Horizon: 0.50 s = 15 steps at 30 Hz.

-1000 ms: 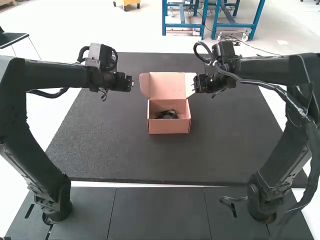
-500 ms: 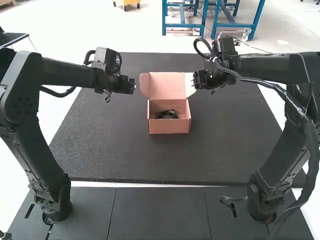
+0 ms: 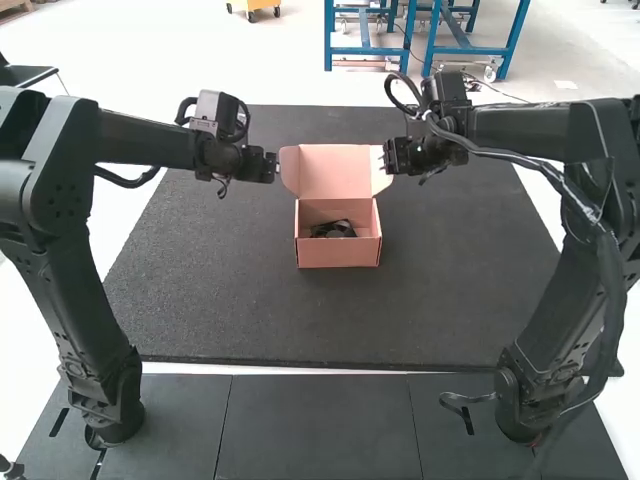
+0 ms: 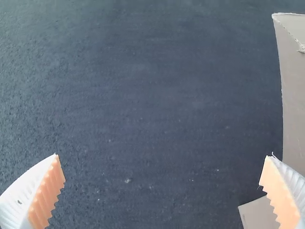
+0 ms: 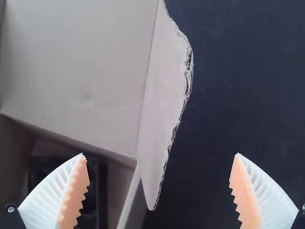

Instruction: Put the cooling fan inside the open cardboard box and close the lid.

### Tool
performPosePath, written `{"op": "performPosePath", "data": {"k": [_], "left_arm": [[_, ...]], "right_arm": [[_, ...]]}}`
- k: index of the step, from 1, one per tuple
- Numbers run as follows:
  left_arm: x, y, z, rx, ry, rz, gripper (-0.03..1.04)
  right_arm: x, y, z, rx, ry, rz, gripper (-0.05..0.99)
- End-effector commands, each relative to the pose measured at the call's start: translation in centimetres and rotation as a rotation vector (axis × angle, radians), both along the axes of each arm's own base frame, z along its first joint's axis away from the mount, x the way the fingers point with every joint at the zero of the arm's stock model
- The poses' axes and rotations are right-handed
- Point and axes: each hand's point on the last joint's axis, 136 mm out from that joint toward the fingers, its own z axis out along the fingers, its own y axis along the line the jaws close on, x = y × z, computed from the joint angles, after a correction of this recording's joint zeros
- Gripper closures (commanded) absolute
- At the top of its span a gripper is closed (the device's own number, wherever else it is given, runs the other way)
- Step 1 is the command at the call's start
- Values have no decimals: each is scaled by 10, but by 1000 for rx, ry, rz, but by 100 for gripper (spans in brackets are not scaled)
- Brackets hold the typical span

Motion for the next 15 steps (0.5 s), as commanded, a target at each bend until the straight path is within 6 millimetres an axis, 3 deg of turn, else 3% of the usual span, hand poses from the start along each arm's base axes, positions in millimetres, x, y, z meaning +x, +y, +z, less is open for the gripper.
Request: {"op": "performPosePath", "data": {"k": [1, 6, 11, 15], "left_arm": [[3, -24, 19, -53, -33, -69, 4], [-4, -47, 23, -92, -31, -144, 4], [-5, -55, 28, -96, -36, -157, 4], [-5, -56, 28, -96, -35, -159, 4]], "right_arm": [[11, -3, 12, 29, -23, -16, 27], [14, -4, 12, 30, -24, -22, 27], [17, -8, 9, 32, -18, -32, 28], [18, -7, 11, 46, -18, -31, 38]]}}
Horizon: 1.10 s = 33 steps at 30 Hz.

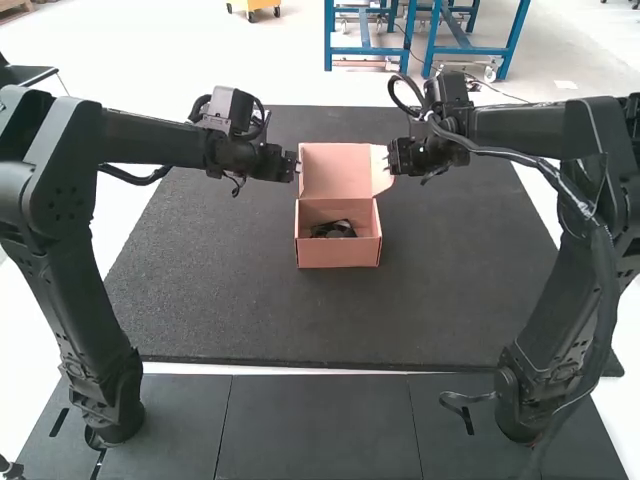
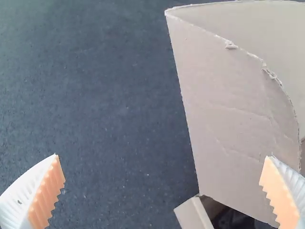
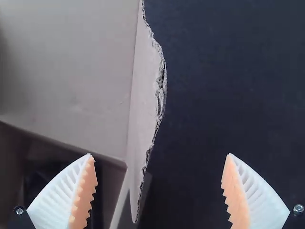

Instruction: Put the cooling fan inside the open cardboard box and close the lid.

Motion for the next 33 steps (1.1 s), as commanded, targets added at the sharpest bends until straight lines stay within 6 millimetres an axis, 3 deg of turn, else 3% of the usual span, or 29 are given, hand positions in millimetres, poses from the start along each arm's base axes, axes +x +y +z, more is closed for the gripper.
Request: {"op": "performPosePath", "data": {"k": [1, 6, 18, 33], "left_arm": [[4, -7, 15, -29, -26, -14, 4], [4, -7, 14, -26, -22, -15, 4], [2, -6, 15, -26, -18, -14, 4], [-1, -6, 14, -21, -6, -16, 4]], "right_arm": [[12, 0, 15, 34, -31, -6, 41], [13, 3, 18, 44, -37, -4, 51], [18, 7, 17, 48, -44, 3, 54], [22, 12, 18, 57, -46, 16, 66]]}}
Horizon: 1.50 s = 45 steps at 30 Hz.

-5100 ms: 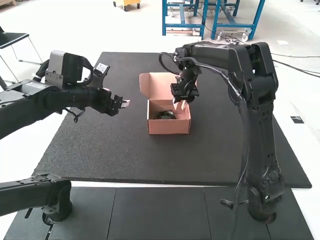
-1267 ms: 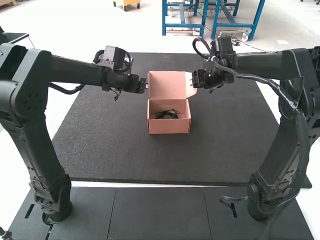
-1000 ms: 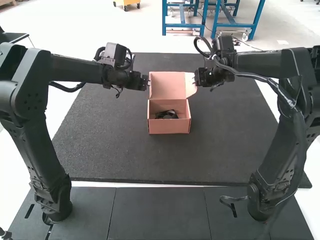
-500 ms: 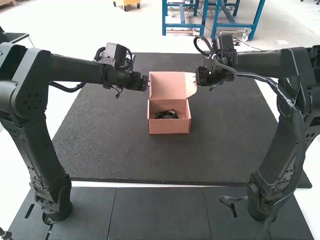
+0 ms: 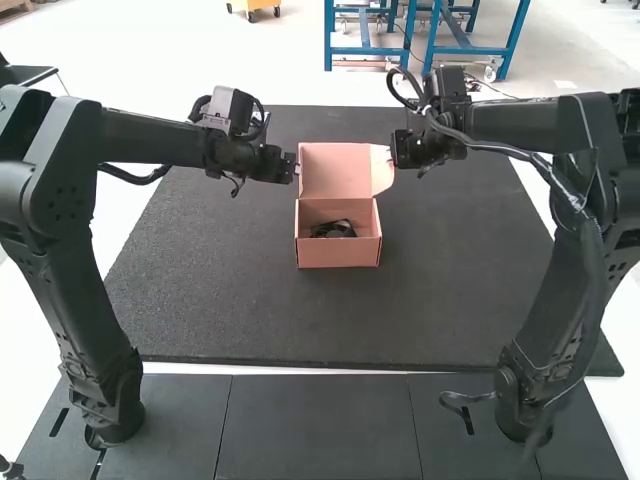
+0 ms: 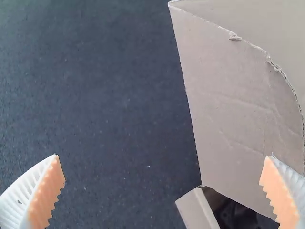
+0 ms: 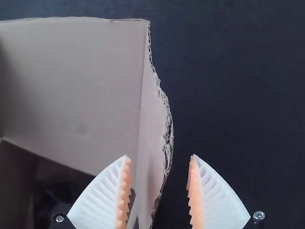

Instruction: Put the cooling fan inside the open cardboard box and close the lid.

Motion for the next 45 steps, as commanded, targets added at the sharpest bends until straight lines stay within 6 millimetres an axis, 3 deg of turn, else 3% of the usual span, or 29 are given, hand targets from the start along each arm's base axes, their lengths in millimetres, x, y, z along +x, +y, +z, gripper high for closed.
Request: {"op": "performPosePath", "data": {"k": [1, 15, 22, 36, 45], "left_arm": [[3, -8, 19, -30, -32, -16, 4], [2, -7, 21, -31, -35, -16, 4], [3, -8, 23, -33, -42, -16, 4], [0, -6, 29, -35, -47, -16, 4], [-4, -5, 38, -41, -59, -15, 4]], "right_arm": [[8, 3, 9, 21, -20, 6, 67], [8, 8, 8, 36, -12, 24, 92], [5, 12, 8, 44, -2, 40, 93], [-12, 39, 9, 58, 47, 98, 95], [-20, 40, 7, 48, 79, 104, 95]]}}
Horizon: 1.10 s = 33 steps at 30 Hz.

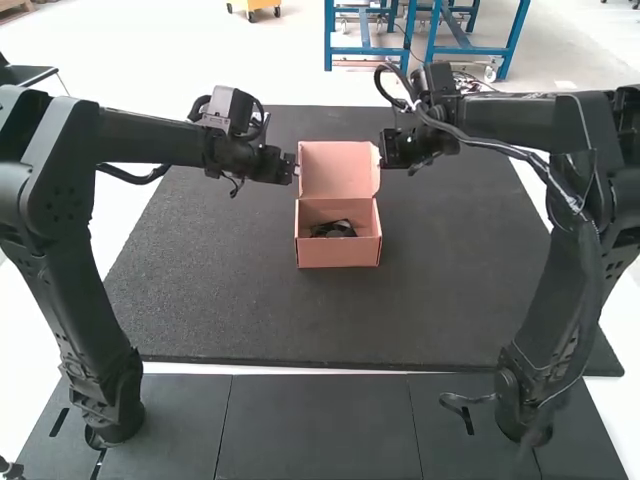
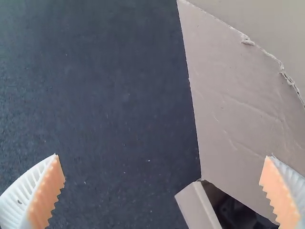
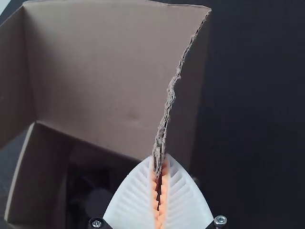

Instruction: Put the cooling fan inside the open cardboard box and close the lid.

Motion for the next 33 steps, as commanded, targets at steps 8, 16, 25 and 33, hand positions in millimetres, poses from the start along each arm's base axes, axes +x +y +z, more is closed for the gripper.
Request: {"op": "performPosePath", "data": {"k": [8, 16, 25, 33], "left_arm": [[-8, -8, 42, -42, -62, -25, 4], [-25, -19, 41, -39, -39, -54, 4], [-42, -23, 46, -50, -38, -70, 4], [-44, -7, 79, -97, -101, 1, 4]], "right_arm": [[-13, 9, 7, 3, 30, 37, 95], [-23, 5, 7, -12, 55, 44, 95], [-37, 2, 11, -20, 79, 56, 95], [-44, 0, 16, -20, 84, 55, 95]]}}
